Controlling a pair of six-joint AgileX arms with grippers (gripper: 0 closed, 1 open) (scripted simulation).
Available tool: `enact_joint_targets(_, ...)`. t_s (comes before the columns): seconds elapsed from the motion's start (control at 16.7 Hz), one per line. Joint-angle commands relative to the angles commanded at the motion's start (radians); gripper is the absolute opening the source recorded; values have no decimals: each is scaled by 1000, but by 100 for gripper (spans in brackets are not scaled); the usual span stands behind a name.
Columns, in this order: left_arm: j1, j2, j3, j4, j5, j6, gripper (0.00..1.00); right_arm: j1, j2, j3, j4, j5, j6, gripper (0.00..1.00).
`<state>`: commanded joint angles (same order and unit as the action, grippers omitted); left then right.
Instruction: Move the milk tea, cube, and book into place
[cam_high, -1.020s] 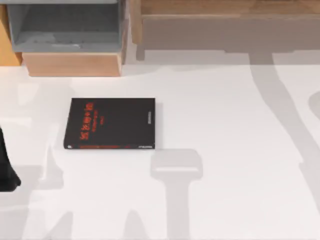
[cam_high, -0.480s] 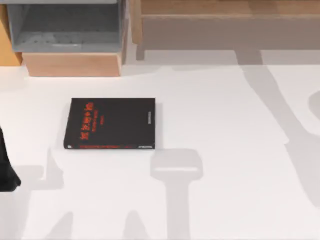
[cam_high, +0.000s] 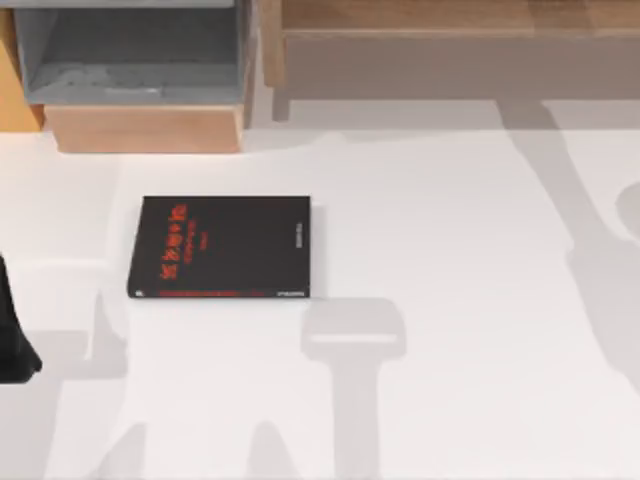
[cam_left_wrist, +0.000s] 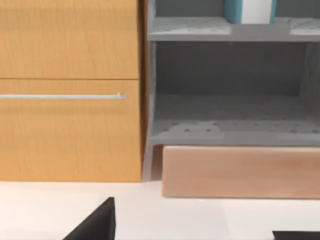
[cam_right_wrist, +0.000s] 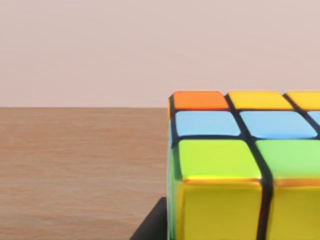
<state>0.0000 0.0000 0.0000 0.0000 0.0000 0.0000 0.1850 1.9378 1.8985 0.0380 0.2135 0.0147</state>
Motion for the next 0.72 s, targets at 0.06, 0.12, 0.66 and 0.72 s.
enact_joint_targets(0.06,0,0,0,0,0,0,100,0,0,0,0,0,0,0)
enact_joint_targets(0.12,0,0,0,0,0,0,100,0,0,0,0,0,0,8)
enact_joint_targets(0.66,0,0,0,0,0,0,100,0,0,0,0,0,0,75)
enact_joint_targets(0.72,0,0,0,0,0,0,100,0,0,0,0,0,0,83)
